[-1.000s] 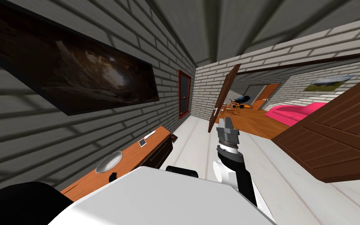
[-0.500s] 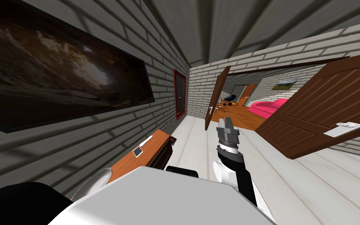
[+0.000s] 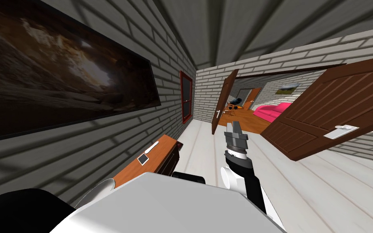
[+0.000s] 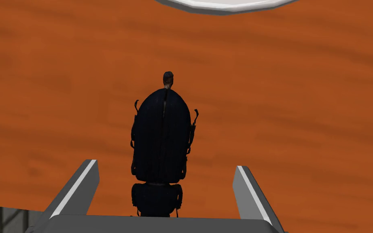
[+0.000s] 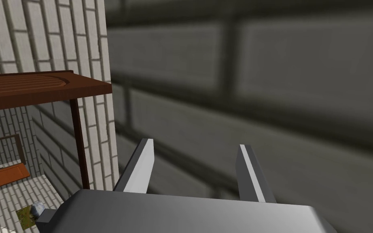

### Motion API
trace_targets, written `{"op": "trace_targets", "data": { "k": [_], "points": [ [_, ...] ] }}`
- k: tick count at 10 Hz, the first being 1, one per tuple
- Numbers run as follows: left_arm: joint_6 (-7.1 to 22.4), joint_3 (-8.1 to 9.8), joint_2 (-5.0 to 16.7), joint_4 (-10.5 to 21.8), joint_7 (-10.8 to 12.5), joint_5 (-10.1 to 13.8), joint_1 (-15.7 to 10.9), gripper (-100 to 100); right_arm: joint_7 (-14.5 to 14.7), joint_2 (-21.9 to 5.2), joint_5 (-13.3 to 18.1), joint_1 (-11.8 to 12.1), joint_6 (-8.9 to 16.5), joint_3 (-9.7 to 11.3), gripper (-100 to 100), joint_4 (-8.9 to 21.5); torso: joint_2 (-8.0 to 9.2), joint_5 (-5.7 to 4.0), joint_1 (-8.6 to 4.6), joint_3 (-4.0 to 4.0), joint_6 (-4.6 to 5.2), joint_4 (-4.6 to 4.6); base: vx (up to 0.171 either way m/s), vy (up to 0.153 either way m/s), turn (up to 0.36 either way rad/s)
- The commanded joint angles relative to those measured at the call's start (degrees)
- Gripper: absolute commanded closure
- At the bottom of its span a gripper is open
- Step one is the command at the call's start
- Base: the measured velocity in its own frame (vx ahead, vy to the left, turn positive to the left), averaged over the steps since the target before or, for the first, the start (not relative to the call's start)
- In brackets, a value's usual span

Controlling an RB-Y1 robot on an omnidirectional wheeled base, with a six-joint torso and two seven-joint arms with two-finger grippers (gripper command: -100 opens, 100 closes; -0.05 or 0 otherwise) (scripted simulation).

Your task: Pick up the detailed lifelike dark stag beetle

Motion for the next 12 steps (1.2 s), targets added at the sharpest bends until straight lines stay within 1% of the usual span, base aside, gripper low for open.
{"op": "trace_targets", "data": {
  "k": [1, 2, 3, 4, 5, 6, 7, 11, 12],
  "points": [
    [0.0, 0.0, 0.0, 0.0, 0.0, 0.0, 0.0, 0, 0.0, 0.0, 0.0, 0.0, 0.0, 0.0, 0, 0.0, 0.0, 0.0, 0.0, 0.0, 0.0, 0.0, 0.001, 0.014, 0.005],
    [1.2, -0.52, -2.1, 2.1, -0.3, -0.2, -0.6, -100, 0.0, 0.0, 0.0, 0.0, 0.0, 0.0, 0, 0.0, 0.02, -0.06, -0.22, 0.01, 0.0, 0.01, 0.002, 0.036, -0.065],
    [1.5, -0.66, -2.6, 2.6, -0.3, -0.3, -0.8, -100, 0.0, 0.0, 0.0, 0.0, 0.0, 0.0, 0, 0.0, 0.03, -0.05, -0.2, 0.02, 0.01, 0.01, 0.005, 0.062, -0.043],
    [2.4, -1.05, -4.1, 4.1, -0.5, -0.5, -1.2, -100, 0.0, 0.0, 0.0, 0.0, 0.0, 0.0, 0, 0.0, 0.02, -0.04, -0.12, 0.02, 0.01, 0.01, 0.014, 0.078, -0.048],
    [3.0, -1.31, -5.1, 5.2, -0.6, -0.6, -1.5, -100, 0.0, 0.0, 0.0, 0.0, 0.0, 0.0, 0, 0.0, 0.0, -0.02, -0.06, 0.0, 0.01, 0.0, 0.011, 0.067, -0.055],
    [2.5, -1.23, -4.4, 4.1, 0.3, -1.8, -1.3, -100, 0.0, 0.0, 0.0, 0.0, 0.0, 0.0, 0, 0.0, 0.0, -0.03, -0.08, 0.0, 0.0, 0.0, 0.003, 0.027, -0.011],
    [2.7, -1.27, -4.5, 4.1, 1.1, -2.2, -1.2, 100, 0.0, 0.0, 0.0, 0.0, 0.0, 0.0, 0, 0.0, 0.02, -0.06, -0.21, 0.01, 0.0, 0.0, 0.0, 0.006, 0.005],
    [2.6, -1.29, -4.4, 4.1, 1.0, -2.2, -1.2, 100, 0.0, 0.0, 0.0, 0.0, 0.0, 0.0, 0, 0.0, 0.01, -0.04, -0.26, 0.02, 0.03, 0.02, 0.0, 0.0, 0.0],
    [2.6, -1.29, -4.4, 4.1, 1.0, -2.2, -1.2, 0, 0.0, 0.0, 0.0, 0.0, 0.0, 0.0, 0, 0.0, 0.01, -0.04, -0.25, 0.02, 0.03, 0.03, 0.0, 0.0, 0.0]
  ]
}}
